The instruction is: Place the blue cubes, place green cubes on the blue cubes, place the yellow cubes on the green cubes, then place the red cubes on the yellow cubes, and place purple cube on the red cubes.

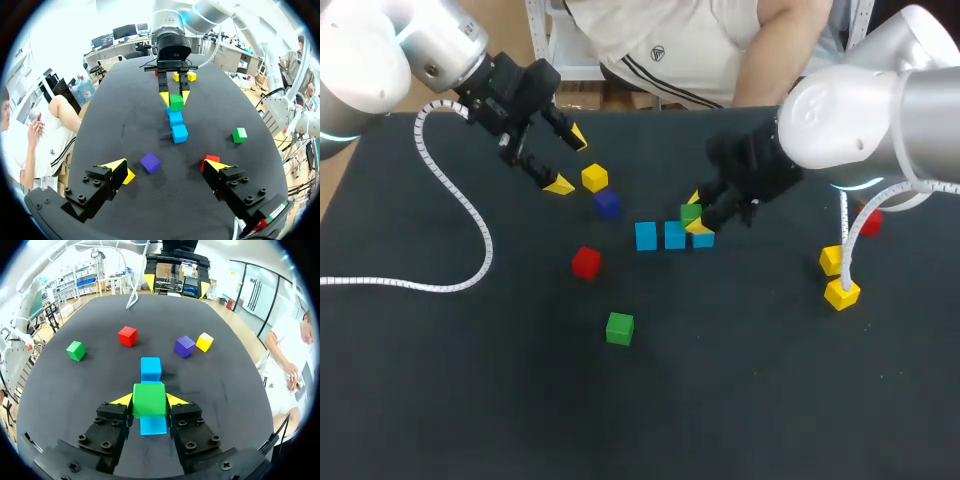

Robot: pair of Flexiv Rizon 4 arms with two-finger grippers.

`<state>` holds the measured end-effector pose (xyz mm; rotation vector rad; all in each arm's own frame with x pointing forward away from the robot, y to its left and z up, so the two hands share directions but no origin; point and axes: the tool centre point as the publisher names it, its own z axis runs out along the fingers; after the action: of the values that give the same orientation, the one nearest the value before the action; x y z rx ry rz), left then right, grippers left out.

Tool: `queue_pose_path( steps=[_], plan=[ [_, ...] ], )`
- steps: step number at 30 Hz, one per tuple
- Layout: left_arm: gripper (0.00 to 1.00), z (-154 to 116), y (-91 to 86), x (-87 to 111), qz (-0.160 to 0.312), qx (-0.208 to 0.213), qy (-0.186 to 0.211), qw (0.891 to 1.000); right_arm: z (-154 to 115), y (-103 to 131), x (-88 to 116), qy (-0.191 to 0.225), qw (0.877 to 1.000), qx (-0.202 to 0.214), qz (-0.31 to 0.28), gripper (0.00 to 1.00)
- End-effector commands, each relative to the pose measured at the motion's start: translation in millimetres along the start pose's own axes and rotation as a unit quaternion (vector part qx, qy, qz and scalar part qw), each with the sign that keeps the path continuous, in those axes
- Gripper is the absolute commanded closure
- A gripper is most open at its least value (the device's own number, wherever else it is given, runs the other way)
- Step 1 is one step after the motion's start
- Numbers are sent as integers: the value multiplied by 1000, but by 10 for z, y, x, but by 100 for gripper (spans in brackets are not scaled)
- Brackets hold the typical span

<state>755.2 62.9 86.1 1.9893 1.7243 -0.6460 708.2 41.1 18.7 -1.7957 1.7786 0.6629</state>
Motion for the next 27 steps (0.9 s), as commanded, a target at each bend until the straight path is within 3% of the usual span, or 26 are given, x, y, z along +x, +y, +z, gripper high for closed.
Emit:
queue_pose_path(
  steps=[1, 27],
  plan=[
    [0, -4, 27, 4, 1, 3, 0, 1000, 10, 30, -8, 6, 1000, 2, 1, 100],
    [0, -4, 27, 4, 1, 3, 0, 1000, 0, -58, 1, 7, 1000, -2, 9, 100]
  ],
)
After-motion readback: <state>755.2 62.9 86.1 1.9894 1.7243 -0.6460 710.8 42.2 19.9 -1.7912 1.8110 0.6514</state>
